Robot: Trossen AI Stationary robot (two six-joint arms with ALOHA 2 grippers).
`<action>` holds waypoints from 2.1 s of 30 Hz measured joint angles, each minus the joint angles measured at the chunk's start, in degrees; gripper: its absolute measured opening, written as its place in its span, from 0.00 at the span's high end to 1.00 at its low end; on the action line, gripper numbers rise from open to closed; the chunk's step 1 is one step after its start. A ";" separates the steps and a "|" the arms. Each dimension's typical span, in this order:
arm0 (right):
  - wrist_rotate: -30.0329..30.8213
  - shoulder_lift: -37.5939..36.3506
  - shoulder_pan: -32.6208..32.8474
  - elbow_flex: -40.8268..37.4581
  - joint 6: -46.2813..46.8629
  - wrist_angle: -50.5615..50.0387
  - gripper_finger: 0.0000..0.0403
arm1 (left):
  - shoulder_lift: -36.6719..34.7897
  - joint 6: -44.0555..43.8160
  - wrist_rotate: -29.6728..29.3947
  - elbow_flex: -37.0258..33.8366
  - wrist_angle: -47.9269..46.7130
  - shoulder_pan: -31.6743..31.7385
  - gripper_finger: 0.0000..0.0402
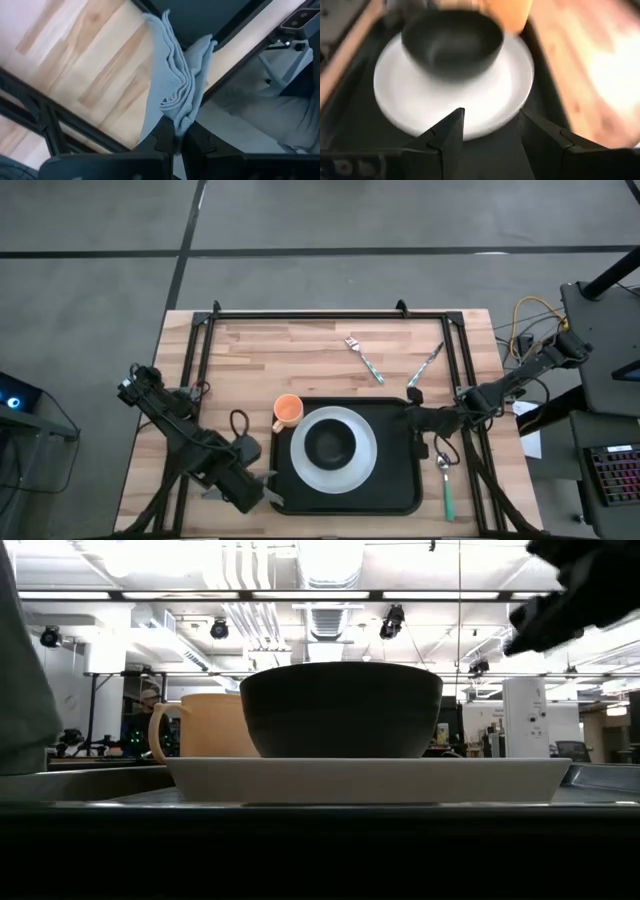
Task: Set up tray
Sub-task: Put the gray napkin to the right of the white plate on the black tray
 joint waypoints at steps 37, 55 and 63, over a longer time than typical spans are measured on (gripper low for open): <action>1.14 5.84 -11.94 13.89 -15.25 16.56 0.56 | 1.20 46.17 -18.35 18.49 2.35 24.89 1.00; -0.86 24.17 -18.49 29.81 -19.68 19.33 0.56 | 10.31 56.16 -18.25 25.11 6.71 35.49 1.00; -0.46 29.97 -18.86 33.57 -20.90 19.34 0.56 | 10.31 56.74 -17.96 25.36 8.21 34.44 1.00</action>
